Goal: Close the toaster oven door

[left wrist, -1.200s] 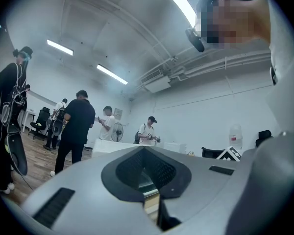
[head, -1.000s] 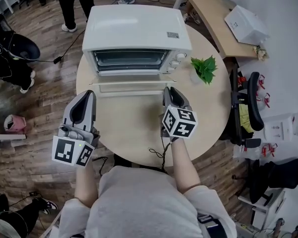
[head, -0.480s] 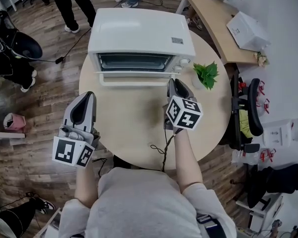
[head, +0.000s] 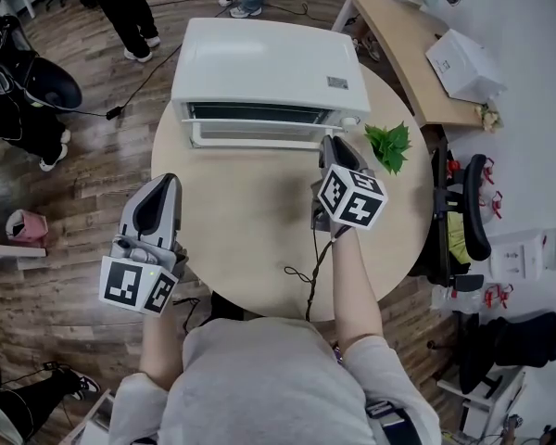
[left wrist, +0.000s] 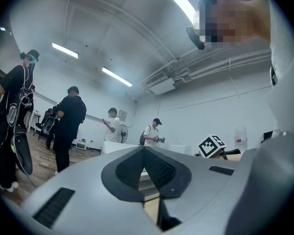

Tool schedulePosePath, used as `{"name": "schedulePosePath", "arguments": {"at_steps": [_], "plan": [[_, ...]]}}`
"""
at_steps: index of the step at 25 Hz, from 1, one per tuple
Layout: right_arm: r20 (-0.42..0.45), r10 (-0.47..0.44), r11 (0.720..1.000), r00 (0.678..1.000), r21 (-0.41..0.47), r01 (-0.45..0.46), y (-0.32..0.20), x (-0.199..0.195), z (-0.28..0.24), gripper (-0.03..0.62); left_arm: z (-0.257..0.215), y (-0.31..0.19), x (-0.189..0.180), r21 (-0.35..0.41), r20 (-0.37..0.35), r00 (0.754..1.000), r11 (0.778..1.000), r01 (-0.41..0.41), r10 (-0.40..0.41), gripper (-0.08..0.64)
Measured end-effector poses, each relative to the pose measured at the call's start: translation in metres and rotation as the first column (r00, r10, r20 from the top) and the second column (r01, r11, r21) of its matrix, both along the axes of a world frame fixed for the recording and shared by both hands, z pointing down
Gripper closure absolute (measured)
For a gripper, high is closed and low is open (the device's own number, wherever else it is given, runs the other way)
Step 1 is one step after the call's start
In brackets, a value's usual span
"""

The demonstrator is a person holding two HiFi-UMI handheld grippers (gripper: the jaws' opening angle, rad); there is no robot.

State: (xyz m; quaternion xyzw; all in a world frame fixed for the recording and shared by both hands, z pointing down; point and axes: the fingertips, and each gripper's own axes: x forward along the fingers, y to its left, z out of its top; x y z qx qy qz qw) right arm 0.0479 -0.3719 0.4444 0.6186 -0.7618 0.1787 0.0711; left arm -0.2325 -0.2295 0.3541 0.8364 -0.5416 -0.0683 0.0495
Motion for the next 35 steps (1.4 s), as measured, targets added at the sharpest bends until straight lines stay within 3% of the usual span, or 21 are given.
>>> {"name": "schedulePosePath", "arguments": {"at_steps": [18,31,35], "plan": [[-0.029,0.026,1.000,0.999,0.017,-0.026,-0.036,-0.003,-0.013,0.519,0.003,-0.005,-0.022,-0.010,-0.007,1.000,1.000,0.022,-0.022,0.558],[0.013,0.046,0.997,0.999,0.060,-0.047,-0.033,-0.003,-0.013,0.518,0.004,-0.018,-0.024,-0.004,-0.018,1.000,1.000,-0.015,0.015,0.558],[-0.009,0.052,0.993,0.999,0.106,-0.050,-0.018,-0.001,-0.020,0.579,0.000,-0.024,-0.017,0.006,-0.014,0.999,0.999,-0.044,0.044,0.558]]}}
